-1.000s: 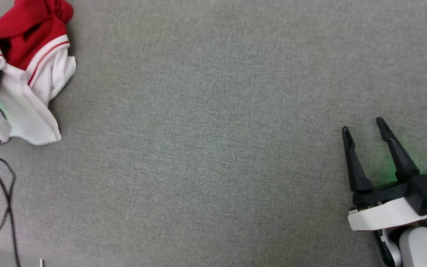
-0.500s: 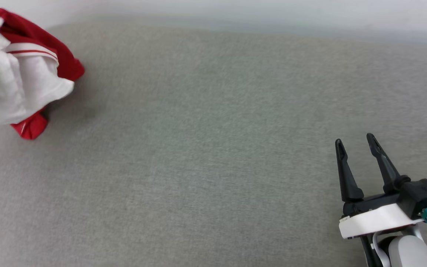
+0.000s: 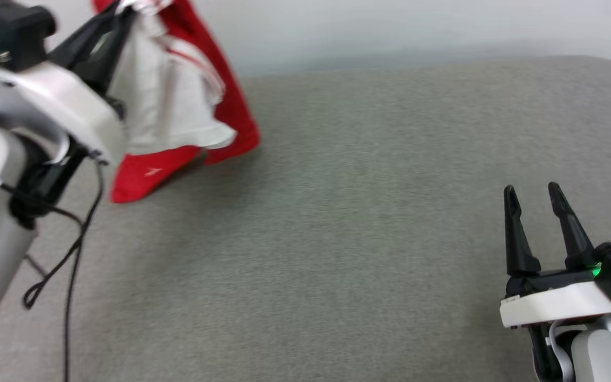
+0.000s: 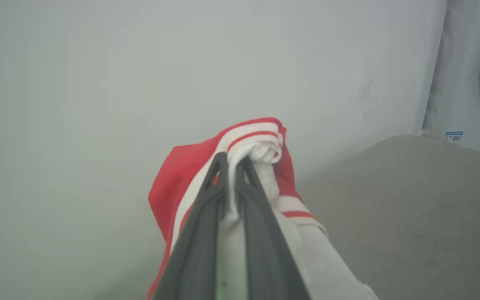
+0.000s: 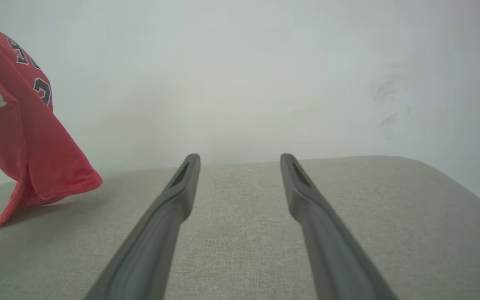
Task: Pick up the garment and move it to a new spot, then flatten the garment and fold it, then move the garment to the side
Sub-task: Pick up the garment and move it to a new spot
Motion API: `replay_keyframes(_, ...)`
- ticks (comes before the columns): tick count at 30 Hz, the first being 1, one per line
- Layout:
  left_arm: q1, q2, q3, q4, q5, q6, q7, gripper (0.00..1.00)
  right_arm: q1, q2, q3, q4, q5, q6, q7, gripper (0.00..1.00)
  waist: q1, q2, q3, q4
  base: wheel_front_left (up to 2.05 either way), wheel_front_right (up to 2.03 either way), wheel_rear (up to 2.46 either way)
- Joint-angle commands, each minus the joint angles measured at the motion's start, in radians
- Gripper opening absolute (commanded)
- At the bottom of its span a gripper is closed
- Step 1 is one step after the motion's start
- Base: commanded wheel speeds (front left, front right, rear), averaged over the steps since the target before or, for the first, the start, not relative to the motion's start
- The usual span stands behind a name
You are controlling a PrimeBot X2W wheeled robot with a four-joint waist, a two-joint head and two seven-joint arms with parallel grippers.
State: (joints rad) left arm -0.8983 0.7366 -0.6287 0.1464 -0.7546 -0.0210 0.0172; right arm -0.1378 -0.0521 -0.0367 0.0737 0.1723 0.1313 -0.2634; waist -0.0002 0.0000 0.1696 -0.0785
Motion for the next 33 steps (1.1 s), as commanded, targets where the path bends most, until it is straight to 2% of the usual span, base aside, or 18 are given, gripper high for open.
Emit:
replay_keyframes(1, -0.031, -0.025, -0.004, -0.015, 0.011, 0.009, 0.0, 0.0, -0.011, 0.003, 0.0, -0.002, 0.008, -0.001, -0.002, 1.0, 0.0002, 0.0, 0.009, -0.066, 0.0, 0.0, 0.0)
replay_keyframes(5, -0.107, -0.118, -0.021, -0.022, 0.03, 0.019, -0.025, 0.0, -0.024, 0.003, -0.01, -0.006, 0.023, -0.001, -0.002, 1.0, 0.0002, 0.0, 0.027, -0.132, 0.0, 0.0, 0.0)
replay_keyframes(9, -0.174, -0.192, -0.04, 0.007, 0.068, 0.009, -0.076, 0.0, -0.025, 0.003, -0.026, -0.009, 0.038, -0.001, -0.002, 1.0, 0.0002, 0.0, 0.05, -0.174, 0.0, 0.0, 0.0)
replay_keyframes(14, -0.152, -0.229, -0.076, 0.069, 0.073, -0.028, -0.123, 0.0, -0.019, 0.003, -0.035, -0.013, 0.051, -0.001, -0.002, 1.0, 0.0002, 0.0, 0.073, -0.183, 0.0, 0.0, 0.0)
replay_keyframes(19, -0.008, -0.181, -0.164, 0.109, 0.048, -0.082, -0.115, 0.0, -0.027, 0.003, -0.032, -0.018, 0.044, -0.001, -0.002, 1.0, 0.0002, 0.0, 0.089, -0.158, 0.0, 0.0, 0.0)
replay_keyframes(20, -0.008, -0.181, -0.164, 0.109, 0.048, -0.082, -0.115, 0.0, -0.027, 0.003, -0.032, -0.018, 0.044, -0.001, -0.002, 1.0, 0.0002, 0.0, 0.089, -0.158, 0.0, 0.0, 0.0)
replay_keyframes(25, 0.132, -0.084, -0.274, 0.171, 0.06, -0.104, -0.116, 0.0, -0.029, 0.003, -0.033, -0.019, 0.028, -0.001, -0.002, 1.0, 0.0002, 0.0, 0.099, -0.115, 0.0, 0.0, 0.0)
replay_keyframes(29, 0.171, -0.029, -0.338, 0.241, 0.073, -0.108, -0.131, 0.0, -0.033, 0.003, -0.021, -0.014, 0.009, -0.001, -0.002, 1.0, 0.0002, 0.0, 0.1, -0.079, 0.0, 0.0, 0.0)
replay_keyframes(30, 0.172, -0.022, -0.349, 0.26, 0.077, -0.108, -0.137, 0.8, -0.035, 0.003, -0.019, -0.013, 0.007, -0.001, -0.002, 1.0, 0.0002, 0.0, 0.099, -0.071, 0.0, 0.0, 0.0)
replay_keyframes(31, 0.172, -0.018, -0.358, 0.281, 0.077, -0.108, -0.139, 1.0, -0.036, 0.003, -0.015, -0.012, 0.003, -0.001, -0.002, 1.0, 0.0002, 0.0, 0.098, -0.064, 0.0, 0.0, 0.0)
replay_keyframes(33, 0.153, -0.014, -0.367, 0.316, 0.089, -0.109, -0.158, 1.0, -0.036, 0.003, -0.009, -0.008, -0.002, -0.001, -0.002, 1.0, 0.0002, 0.0, 0.092, -0.051, 0.0, 0.0, 0.0)
